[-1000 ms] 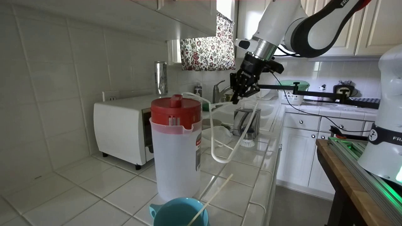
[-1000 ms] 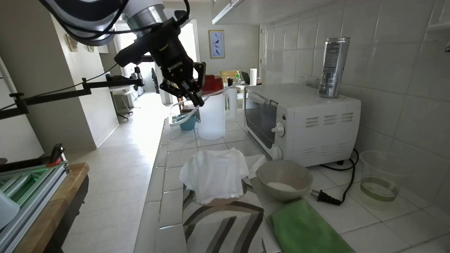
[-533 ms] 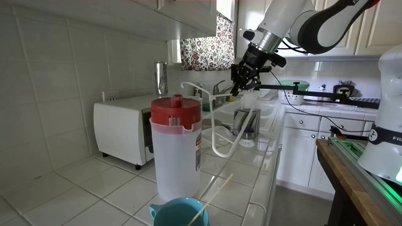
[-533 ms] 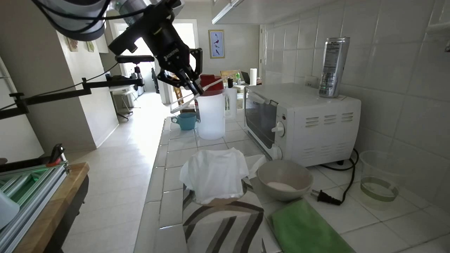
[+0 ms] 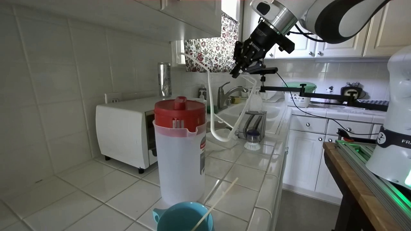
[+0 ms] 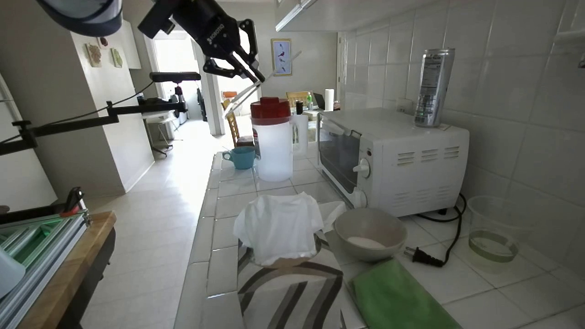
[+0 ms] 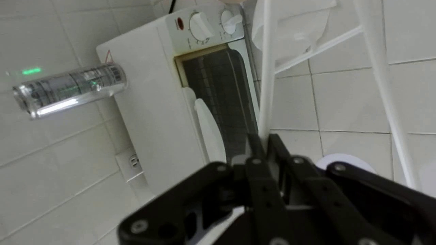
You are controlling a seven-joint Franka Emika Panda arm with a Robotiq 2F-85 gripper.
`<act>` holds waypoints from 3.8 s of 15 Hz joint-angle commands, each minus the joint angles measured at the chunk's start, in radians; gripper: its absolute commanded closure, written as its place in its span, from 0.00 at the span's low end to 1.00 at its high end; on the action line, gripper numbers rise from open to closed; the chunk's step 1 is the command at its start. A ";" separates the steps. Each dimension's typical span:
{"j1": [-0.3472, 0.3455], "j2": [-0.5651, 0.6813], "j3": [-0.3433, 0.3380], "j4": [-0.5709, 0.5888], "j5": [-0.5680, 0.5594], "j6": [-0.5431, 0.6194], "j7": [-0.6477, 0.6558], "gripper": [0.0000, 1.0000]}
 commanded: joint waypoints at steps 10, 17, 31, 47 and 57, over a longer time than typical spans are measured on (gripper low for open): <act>-0.252 -0.082 0.228 0.026 -0.043 0.152 0.082 0.98; -0.345 -0.107 0.319 0.030 -0.021 0.210 0.084 0.98; -0.398 -0.138 0.385 0.038 -0.017 0.271 0.091 0.98; -0.291 -0.183 0.326 0.005 -0.010 0.239 0.079 0.98; -0.198 -0.256 0.227 -0.021 -0.010 0.143 0.079 0.98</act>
